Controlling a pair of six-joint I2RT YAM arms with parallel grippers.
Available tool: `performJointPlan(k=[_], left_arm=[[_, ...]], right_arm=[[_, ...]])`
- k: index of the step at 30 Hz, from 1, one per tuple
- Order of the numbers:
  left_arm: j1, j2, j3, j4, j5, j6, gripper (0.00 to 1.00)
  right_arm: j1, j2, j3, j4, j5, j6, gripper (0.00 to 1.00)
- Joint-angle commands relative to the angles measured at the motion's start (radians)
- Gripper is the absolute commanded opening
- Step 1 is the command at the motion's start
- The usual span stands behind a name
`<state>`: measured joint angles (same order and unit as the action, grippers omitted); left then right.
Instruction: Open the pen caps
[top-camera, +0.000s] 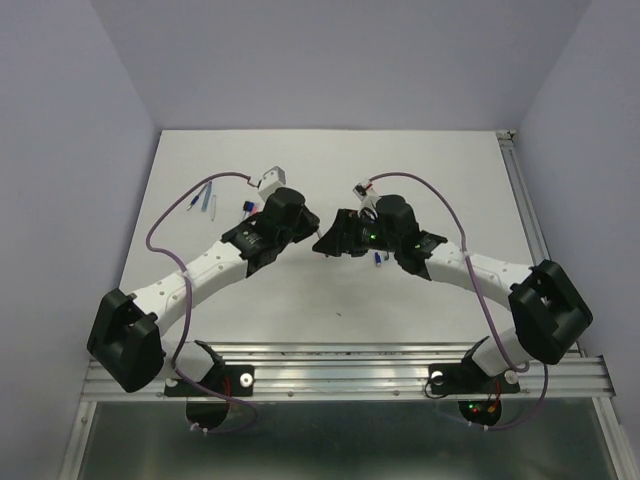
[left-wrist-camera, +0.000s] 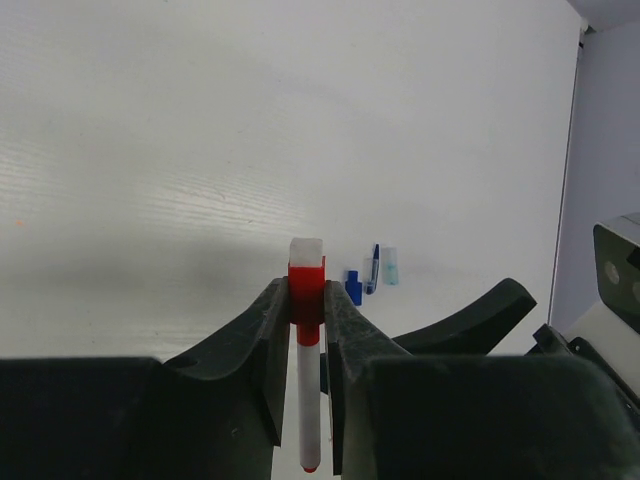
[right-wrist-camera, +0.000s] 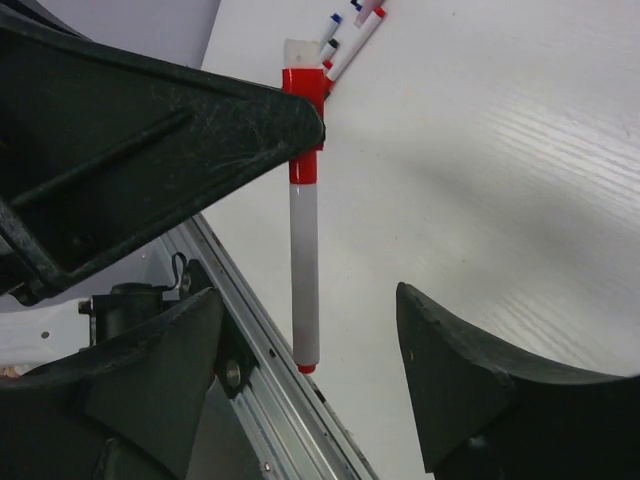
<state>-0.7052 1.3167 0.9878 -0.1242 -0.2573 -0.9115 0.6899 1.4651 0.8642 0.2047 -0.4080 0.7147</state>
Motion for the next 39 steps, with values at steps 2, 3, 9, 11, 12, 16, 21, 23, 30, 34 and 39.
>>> performJointPlan(k=[2, 3, 9, 11, 12, 16, 21, 23, 30, 34, 39], left_arm=[[-0.020, -0.034, -0.006, 0.040, -0.028, -0.030, 0.00], [-0.020, -0.037, -0.003, 0.040, -0.028, -0.029, 0.00], [-0.020, -0.065, -0.008, 0.040, -0.037, -0.023, 0.00], [-0.020, -0.071, -0.012, 0.043, -0.025, -0.017, 0.00], [-0.022, -0.073, -0.012, 0.040, -0.025, -0.012, 0.00], [-0.019, -0.083, -0.015, 0.034, -0.078, -0.007, 0.00], [0.056, -0.060, 0.047, 0.029, -0.207, 0.012, 0.00], [0.129, -0.031, 0.087, 0.034, -0.247, 0.026, 0.00], [0.340, 0.053, 0.149, 0.066, -0.232, 0.042, 0.00], [0.421, 0.065, 0.146, 0.077, -0.185, 0.063, 0.00], [0.473, 0.099, 0.178, 0.083, -0.082, 0.358, 0.00]], right_arm=[[0.016, 0.032, 0.079, 0.105, -0.057, 0.026, 0.69], [0.016, 0.041, 0.082, 0.105, -0.055, 0.032, 0.66], [0.017, 0.061, 0.081, 0.157, -0.072, 0.060, 0.27], [0.017, 0.060, 0.067, 0.185, -0.084, 0.051, 0.16], [0.017, 0.055, 0.061, 0.190, -0.090, 0.046, 0.07], [0.022, 0.025, 0.030, 0.159, -0.126, 0.008, 0.01], [0.072, -0.072, -0.095, 0.096, -0.175, -0.041, 0.01], [0.140, -0.136, -0.144, 0.027, -0.132, -0.078, 0.01], [0.252, -0.301, -0.224, -0.067, -0.051, -0.069, 0.01], [0.252, -0.331, -0.246, -0.086, 0.049, -0.052, 0.01], [0.247, -0.293, -0.177, -0.255, 0.330, -0.110, 0.01]])
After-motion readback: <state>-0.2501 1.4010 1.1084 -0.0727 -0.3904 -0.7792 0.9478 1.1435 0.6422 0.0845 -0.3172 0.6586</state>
